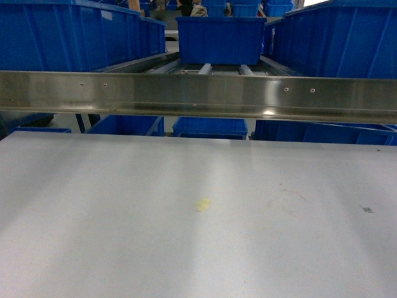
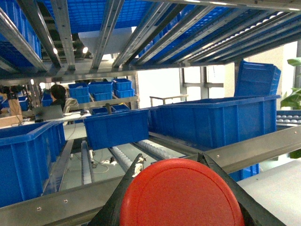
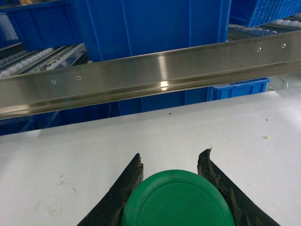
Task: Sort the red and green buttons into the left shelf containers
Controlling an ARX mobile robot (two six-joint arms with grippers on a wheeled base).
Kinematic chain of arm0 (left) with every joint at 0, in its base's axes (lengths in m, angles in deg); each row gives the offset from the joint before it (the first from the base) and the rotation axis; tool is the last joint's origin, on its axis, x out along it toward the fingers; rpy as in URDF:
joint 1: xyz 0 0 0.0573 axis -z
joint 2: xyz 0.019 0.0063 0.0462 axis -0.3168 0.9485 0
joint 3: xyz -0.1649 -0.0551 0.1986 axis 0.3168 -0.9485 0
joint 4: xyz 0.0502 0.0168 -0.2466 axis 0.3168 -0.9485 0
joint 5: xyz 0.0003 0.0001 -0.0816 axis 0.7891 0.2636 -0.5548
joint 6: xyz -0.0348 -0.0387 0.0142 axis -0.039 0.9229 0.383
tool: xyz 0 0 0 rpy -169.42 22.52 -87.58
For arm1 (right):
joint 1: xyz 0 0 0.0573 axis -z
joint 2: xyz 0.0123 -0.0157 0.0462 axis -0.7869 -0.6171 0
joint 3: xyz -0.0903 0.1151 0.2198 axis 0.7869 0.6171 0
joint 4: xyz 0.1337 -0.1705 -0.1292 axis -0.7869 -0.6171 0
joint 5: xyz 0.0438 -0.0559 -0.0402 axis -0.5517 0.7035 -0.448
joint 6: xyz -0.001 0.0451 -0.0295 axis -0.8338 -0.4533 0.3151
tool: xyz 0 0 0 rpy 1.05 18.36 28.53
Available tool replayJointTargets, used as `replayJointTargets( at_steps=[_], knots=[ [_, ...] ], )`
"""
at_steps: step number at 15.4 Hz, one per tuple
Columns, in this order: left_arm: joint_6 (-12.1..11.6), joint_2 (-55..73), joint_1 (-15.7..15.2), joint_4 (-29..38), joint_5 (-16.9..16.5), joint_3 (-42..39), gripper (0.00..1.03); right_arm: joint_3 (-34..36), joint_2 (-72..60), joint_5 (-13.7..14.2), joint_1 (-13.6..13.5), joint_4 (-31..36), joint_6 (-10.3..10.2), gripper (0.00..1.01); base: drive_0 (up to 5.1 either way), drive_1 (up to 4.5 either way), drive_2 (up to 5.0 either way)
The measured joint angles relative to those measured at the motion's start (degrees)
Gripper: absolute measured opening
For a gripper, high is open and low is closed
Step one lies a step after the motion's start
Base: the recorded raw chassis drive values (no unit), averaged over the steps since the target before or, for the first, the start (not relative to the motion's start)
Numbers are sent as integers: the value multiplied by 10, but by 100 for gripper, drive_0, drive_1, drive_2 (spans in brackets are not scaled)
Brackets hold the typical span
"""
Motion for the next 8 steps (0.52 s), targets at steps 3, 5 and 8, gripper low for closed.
replayJointTargets(
  at_steps=[3, 5, 8],
  knots=[
    [0, 6, 0, -6, 0, 0, 29, 0, 0, 0, 0, 0, 0, 31, 0, 0, 0],
    [0, 6, 0, -6, 0, 0, 29, 0, 0, 0, 0, 0, 0, 31, 0, 0, 0],
    [0, 6, 0, -6, 0, 0, 29, 0, 0, 0, 0, 0, 0, 31, 0, 0, 0]
  ],
)
